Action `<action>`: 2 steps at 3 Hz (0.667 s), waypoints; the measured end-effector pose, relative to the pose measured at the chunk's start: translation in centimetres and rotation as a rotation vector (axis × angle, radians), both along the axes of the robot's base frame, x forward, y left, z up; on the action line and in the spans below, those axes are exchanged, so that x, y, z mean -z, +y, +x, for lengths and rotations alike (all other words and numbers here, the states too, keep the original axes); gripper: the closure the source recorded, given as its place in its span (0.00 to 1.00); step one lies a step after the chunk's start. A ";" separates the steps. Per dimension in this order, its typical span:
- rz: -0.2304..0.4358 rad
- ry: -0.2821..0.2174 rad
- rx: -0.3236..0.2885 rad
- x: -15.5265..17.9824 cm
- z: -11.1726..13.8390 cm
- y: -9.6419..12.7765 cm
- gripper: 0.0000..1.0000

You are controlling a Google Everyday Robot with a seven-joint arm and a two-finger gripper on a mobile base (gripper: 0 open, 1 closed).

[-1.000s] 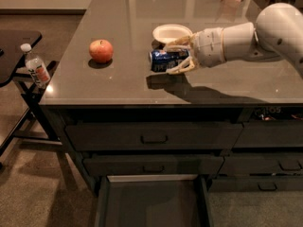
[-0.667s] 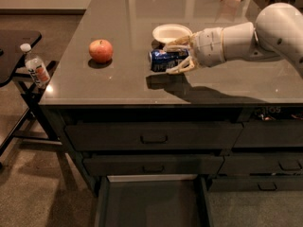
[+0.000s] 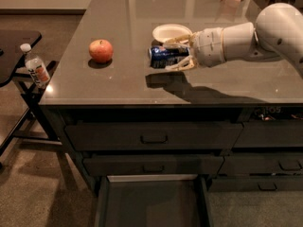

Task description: Pick pepsi can from bottom drawer and place on counter

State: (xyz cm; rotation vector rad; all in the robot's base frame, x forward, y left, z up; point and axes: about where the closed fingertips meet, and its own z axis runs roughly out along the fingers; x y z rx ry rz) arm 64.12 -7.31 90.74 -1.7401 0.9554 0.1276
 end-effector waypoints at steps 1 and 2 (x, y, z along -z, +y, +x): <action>0.000 0.000 0.000 0.0 0.0 0.0 0.12; 0.000 0.000 0.000 0.0 0.0 0.0 0.00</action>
Offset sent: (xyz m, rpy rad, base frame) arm 0.0000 0.0000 0.0000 0.0000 0.0000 0.0001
